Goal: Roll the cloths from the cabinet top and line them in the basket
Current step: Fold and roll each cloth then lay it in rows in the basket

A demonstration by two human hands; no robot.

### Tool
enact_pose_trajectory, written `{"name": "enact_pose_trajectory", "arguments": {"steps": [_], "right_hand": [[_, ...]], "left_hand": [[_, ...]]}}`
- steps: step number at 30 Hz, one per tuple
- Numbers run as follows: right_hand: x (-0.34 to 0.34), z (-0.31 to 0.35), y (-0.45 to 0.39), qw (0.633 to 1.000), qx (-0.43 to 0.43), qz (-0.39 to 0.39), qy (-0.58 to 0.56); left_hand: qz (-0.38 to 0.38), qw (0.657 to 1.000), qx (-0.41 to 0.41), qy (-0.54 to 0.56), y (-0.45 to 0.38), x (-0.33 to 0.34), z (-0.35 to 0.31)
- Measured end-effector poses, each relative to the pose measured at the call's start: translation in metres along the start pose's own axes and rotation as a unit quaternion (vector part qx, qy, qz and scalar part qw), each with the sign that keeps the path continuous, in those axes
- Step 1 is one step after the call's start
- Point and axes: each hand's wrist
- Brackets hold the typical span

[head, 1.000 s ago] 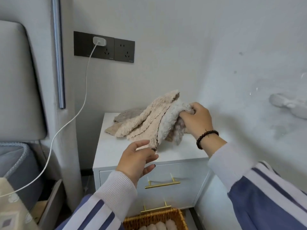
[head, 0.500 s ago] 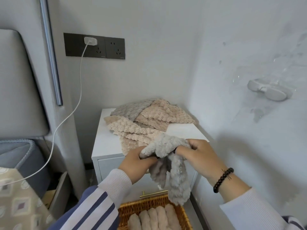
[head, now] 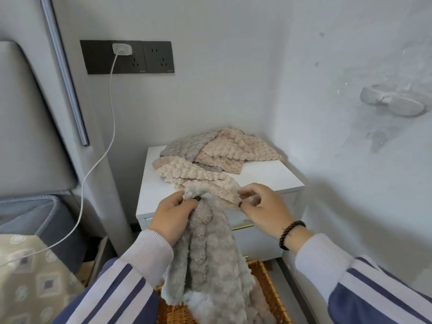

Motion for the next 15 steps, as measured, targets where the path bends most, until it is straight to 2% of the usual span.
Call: {"name": "enact_pose_trajectory", "arguments": {"steps": [6, 10, 13, 15], "right_hand": [[0.036, 0.006, -0.052, 0.995, -0.003, -0.025, 0.096], [0.051, 0.017, -0.080, 0.989, 0.026, 0.035, 0.139], [0.061, 0.023, -0.097, 0.954, 0.053, 0.088, 0.283], [0.063, 0.028, -0.111, 0.941, 0.035, 0.088, 0.326]], "left_hand": [[-0.009, 1.000, -0.019, -0.021, 0.000, -0.010, -0.001], [-0.031, 0.999, -0.025, -0.006, -0.003, -0.027, -0.006], [-0.028, 0.999, -0.010, 0.016, -0.005, -0.040, -0.011], [-0.028, 0.999, -0.011, 0.033, -0.008, -0.047, -0.012]]}}
Point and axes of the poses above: each hand's wrist, its own y-axis away from the middle knuckle, its own x-axis out of the palm, z = x × y, and after that the axes turned 15 degrees about z, right-handed
